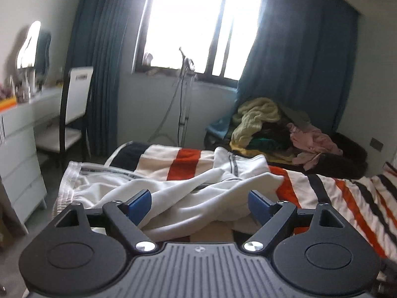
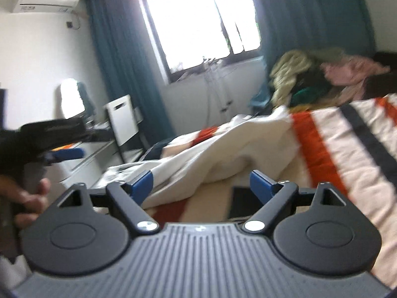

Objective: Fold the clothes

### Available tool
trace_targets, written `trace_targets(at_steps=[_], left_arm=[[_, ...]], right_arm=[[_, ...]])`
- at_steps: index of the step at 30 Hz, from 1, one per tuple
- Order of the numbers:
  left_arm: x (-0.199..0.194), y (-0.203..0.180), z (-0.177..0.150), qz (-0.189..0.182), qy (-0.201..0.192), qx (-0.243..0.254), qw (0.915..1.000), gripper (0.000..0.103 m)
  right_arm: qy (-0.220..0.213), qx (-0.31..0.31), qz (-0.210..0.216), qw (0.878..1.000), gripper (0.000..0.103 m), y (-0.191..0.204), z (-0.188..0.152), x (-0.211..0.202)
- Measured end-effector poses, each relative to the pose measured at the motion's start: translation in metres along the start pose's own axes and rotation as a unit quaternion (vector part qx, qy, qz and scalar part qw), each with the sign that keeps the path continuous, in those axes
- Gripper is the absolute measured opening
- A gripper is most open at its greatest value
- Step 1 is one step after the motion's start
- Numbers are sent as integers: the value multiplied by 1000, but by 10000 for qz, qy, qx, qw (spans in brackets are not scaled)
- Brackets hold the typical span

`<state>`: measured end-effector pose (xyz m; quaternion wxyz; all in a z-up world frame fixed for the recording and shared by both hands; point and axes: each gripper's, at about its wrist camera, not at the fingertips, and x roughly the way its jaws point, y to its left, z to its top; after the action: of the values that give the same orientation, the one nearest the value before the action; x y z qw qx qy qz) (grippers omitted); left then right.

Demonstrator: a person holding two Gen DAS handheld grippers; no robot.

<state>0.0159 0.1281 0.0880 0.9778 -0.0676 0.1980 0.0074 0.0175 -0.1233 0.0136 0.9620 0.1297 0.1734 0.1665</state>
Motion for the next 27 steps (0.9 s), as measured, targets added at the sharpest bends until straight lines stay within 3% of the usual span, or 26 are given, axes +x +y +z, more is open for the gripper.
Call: trace_targets(at_steps=[2, 6, 11, 21, 27], left_arm=[[-7, -20, -20, -45, -149, 36, 9999, 88], [-3, -43, -64, -314, -39, -239, 9992, 89], [19, -59, -114, -395, 136, 115, 9991, 89], [72, -19, -125, -294, 900, -973, 9907, 90], [79, -18, -135, -331, 1150, -1067, 9871, 90]], right_arm=[[-128, -96, -179, 9997, 87, -19, -8, -4], [-252, -190, -486, 9983, 87, -47, -26, -14], [-433, -347, -619, 9965, 87, -61, -47, -15], [-421, -392, -647, 9962, 87, -62, -56, 1], [-258, -377, -745, 9962, 87, -61, -65, 4]])
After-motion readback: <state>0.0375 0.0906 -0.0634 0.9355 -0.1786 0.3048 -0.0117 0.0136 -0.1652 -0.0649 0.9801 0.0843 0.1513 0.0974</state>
